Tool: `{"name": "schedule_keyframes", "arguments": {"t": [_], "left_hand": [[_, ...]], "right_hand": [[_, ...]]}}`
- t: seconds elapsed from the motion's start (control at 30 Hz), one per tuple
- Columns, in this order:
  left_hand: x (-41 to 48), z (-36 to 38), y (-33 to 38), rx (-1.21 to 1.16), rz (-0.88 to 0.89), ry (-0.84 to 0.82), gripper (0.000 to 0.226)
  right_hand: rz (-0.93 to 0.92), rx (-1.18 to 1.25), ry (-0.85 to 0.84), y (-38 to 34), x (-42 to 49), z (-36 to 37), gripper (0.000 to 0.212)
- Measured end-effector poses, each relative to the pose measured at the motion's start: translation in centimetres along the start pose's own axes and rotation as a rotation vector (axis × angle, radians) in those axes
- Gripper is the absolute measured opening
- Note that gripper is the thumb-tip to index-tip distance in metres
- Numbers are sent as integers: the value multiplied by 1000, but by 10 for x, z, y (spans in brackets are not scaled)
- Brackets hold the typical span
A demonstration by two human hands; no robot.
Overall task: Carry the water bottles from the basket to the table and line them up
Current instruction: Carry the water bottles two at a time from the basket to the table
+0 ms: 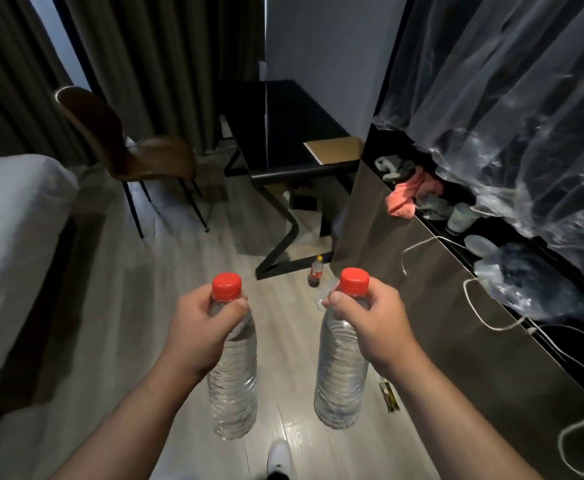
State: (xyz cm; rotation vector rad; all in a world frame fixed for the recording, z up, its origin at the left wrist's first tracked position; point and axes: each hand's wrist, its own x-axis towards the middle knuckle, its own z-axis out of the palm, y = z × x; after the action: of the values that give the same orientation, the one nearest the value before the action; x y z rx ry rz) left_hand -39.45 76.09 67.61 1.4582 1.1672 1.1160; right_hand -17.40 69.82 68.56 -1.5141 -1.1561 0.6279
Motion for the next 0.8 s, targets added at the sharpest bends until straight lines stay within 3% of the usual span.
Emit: {"name": "schedule_keyframes", "arguments": {"t": [0.13, 0.37, 0.6, 0.8], "left_hand": [[66, -10, -1, 101, 36, -9, 47], [162, -44, -8, 132, 31, 139, 54], [276, -79, -29, 109, 25, 132, 59], [395, -114, -46, 59, 36, 90, 64]], "right_hand": [[10, 20, -55, 1, 70, 35, 48], [-39, 23, -161, -15, 172, 98, 48], [-45, 1, -194, -12, 271, 170, 47], [19, -32, -166, -22, 364, 237, 24]]}}
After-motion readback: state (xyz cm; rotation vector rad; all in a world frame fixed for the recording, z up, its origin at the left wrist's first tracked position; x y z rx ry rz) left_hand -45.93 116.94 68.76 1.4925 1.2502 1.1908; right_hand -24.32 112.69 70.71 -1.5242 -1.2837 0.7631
